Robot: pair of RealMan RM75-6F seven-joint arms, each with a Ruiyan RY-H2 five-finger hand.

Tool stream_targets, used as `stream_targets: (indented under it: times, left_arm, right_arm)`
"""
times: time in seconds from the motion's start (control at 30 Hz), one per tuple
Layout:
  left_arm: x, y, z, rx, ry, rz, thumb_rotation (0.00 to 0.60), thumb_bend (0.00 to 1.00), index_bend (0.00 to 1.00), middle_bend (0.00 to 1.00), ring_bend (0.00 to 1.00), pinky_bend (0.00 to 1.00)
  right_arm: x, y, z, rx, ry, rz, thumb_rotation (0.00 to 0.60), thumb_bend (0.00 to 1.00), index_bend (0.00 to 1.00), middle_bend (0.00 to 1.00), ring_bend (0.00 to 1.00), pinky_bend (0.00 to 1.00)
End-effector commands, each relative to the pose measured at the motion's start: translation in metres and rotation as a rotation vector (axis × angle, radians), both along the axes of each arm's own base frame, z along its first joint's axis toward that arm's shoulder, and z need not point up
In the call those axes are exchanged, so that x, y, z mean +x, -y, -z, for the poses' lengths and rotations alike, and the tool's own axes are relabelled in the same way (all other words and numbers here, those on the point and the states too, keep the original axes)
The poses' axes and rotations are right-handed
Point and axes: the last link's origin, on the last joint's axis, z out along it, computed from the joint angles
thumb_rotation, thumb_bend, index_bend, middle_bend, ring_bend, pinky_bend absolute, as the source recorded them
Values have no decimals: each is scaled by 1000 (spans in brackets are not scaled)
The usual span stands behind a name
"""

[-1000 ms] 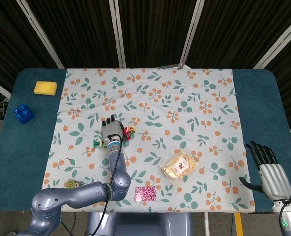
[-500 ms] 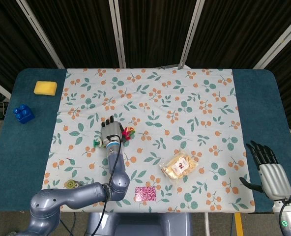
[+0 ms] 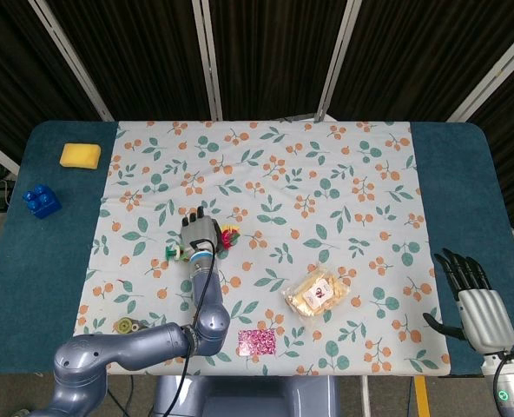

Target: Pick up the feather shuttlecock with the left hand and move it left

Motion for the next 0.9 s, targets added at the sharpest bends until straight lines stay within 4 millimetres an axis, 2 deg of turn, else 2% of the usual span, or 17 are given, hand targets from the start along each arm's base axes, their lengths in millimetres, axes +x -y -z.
stream_targets:
  times: [0.03, 0.53, 0.9]
  left_arm:
    - [0, 0, 0, 0, 4, -2, 600, 588, 597, 0, 0, 0]
    - [10, 1, -11, 14, 35, 23, 600, 591, 605, 0, 0, 0]
    - [27, 13, -46, 29, 96, 110, 600, 589, 611, 0, 0, 0]
  right_arm:
    - [0, 0, 0, 0, -1, 0, 600, 110, 51, 0, 0, 0]
    - [0, 0, 0, -4, -4, 0, 600, 110, 52, 0, 0, 0]
    - [-1, 0, 0, -8, -11, 1, 600, 112, 52, 0, 0, 0]
